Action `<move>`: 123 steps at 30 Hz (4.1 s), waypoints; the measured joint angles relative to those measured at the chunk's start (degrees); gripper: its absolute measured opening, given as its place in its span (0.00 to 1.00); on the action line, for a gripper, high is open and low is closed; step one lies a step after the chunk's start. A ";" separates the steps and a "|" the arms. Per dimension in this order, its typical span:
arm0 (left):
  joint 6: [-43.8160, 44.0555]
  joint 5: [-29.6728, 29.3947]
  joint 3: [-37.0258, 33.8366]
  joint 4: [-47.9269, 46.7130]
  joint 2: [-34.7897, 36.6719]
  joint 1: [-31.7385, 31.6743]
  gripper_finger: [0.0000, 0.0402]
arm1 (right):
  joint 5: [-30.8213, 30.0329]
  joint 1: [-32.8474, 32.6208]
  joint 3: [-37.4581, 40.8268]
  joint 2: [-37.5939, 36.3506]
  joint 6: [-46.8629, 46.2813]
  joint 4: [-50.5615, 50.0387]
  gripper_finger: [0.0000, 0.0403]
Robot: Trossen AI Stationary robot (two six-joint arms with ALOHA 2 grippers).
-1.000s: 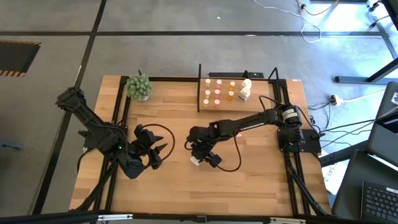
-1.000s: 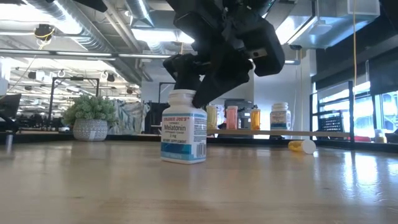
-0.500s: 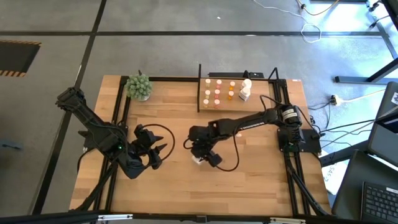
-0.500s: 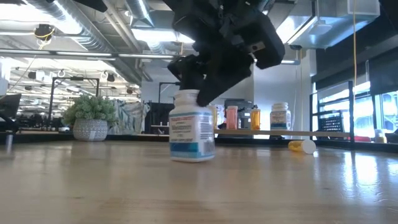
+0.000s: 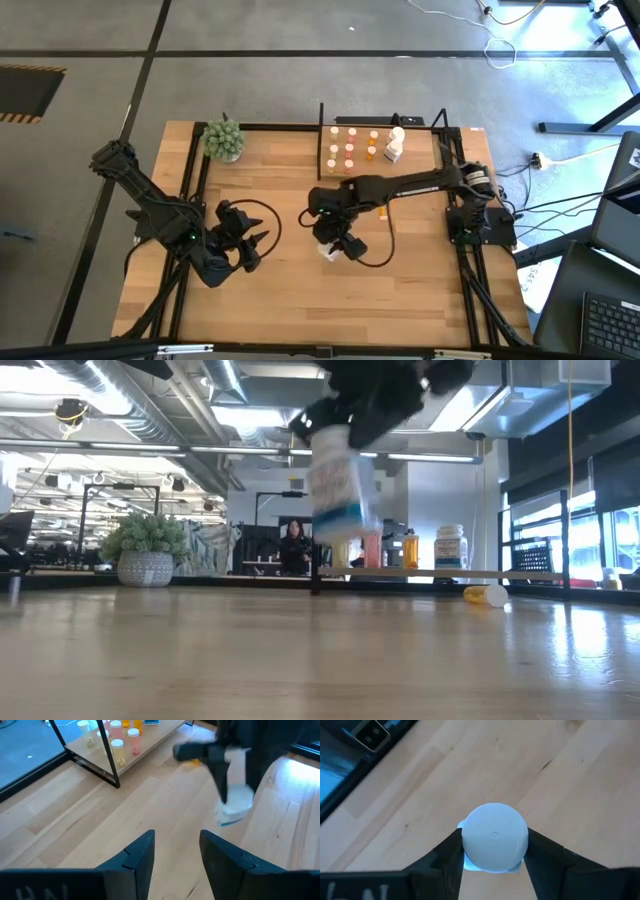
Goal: Pick and place medicine bottles onto shelf by color
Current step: Put the white pill bottle on the shelf aligned with the other white pill bottles
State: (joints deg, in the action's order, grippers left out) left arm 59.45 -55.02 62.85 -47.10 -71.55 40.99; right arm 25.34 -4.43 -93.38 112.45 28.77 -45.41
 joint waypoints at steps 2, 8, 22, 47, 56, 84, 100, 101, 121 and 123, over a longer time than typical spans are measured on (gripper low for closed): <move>-0.01 0.01 0.00 -0.01 0.00 0.00 0.37 | -0.25 -0.04 -0.02 -2.00 0.00 -0.96 0.44; -0.02 0.01 0.00 0.02 0.00 0.01 0.37 | -3.39 -0.07 -0.07 -8.83 0.17 -7.54 0.44; -0.25 -0.03 0.00 1.53 0.00 -1.32 0.37 | -3.25 5.36 4.45 -27.29 1.17 -19.12 0.45; -21.67 6.71 0.00 23.82 0.00 -15.85 0.37 | -9.68 28.24 38.89 -50.89 7.48 -0.86 0.45; -21.64 9.56 0.02 25.45 -0.20 -20.13 0.37 | -9.07 32.66 39.34 -50.58 7.98 0.20 0.45; -32.12 22.72 0.07 29.14 -2.01 -35.81 0.37 | -7.76 35.39 39.32 -48.75 21.43 1.11 0.45; -35.69 32.45 0.04 27.12 -2.01 -41.17 0.37 | -14.00 37.20 39.30 -38.97 25.49 2.44 0.45; -35.70 32.47 0.04 27.11 -2.01 -41.27 0.37 | -13.86 37.68 39.30 -38.83 25.46 2.48 0.45; -35.72 32.14 0.04 27.20 -1.99 -41.54 0.37 | -9.83 43.60 39.30 -36.72 25.31 4.55 0.45; -35.70 32.15 0.02 27.19 -1.99 -41.78 0.37 | -10.90 43.58 39.30 -35.59 25.27 4.49 0.45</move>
State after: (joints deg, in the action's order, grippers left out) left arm 23.75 -22.86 62.87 -19.91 -73.54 -0.79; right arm 14.45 39.16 -54.08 76.85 54.05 -40.92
